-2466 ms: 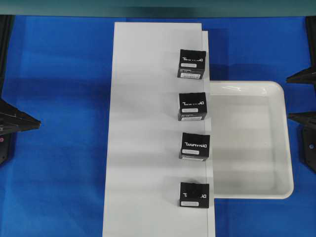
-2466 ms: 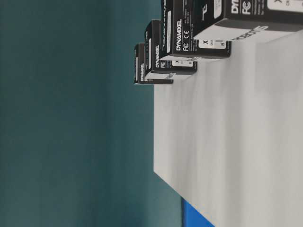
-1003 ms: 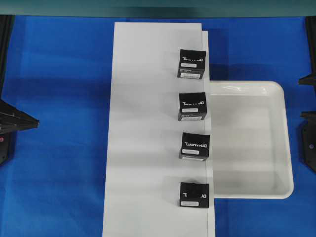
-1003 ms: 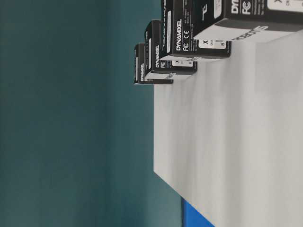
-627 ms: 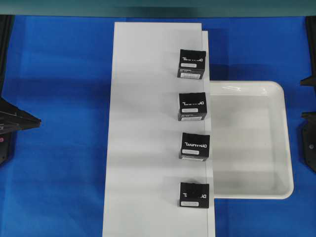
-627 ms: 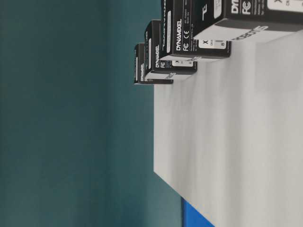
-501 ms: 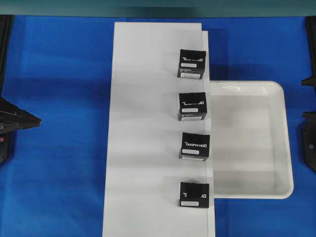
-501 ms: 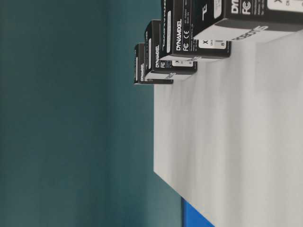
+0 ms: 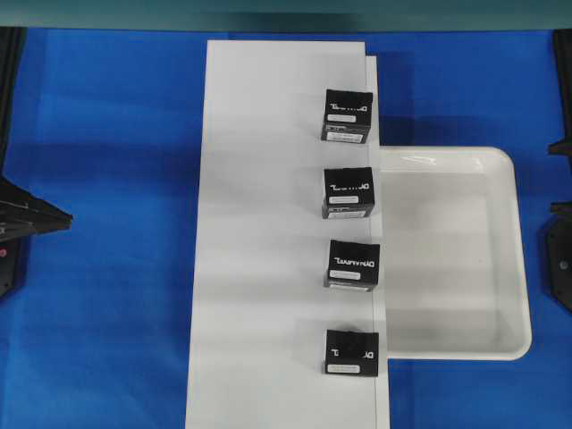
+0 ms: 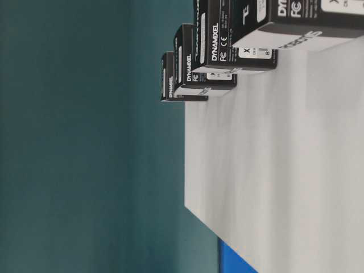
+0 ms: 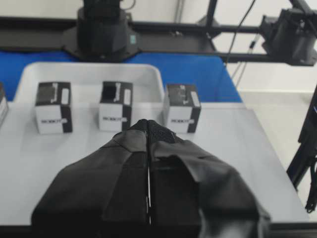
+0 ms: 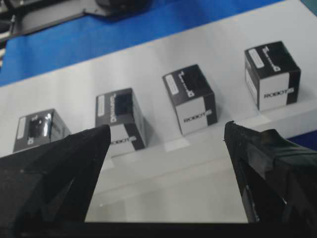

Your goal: Place the box from the white plastic tray onto the white base.

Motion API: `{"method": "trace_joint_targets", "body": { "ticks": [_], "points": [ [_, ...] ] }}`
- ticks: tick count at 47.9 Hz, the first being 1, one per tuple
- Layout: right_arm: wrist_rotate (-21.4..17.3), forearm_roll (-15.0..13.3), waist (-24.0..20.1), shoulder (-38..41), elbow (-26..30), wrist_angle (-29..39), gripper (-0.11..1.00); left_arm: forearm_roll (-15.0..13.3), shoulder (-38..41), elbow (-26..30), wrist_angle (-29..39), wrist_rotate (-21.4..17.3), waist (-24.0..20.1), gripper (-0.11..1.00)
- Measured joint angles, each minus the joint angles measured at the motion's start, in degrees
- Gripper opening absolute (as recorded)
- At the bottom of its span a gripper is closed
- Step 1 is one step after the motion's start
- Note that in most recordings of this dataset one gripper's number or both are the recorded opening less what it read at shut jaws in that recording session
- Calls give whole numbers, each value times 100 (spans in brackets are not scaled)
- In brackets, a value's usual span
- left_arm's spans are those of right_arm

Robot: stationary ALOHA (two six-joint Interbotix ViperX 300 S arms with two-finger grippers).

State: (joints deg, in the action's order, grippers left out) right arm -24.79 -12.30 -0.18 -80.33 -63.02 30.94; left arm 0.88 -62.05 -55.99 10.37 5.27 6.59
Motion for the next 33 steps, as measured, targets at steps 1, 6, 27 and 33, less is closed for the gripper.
{"method": "trace_joint_targets", "body": {
  "ticks": [1,6,27,33],
  "points": [
    [0,0,0,0,-9,-35,95,0,-9,-9,-9,9,0,-6],
    [9,0,0,26,-97,-325,95,0,-35,-44,-9,0,0,-6],
    [193,-18,-9,149,-325,-1283,95,0,-334,-149,9,0,0,-6],
    [773,-114,-88,185,-343,-1600,95,0,-492,-229,9,9,0,-6]
  ]
}}
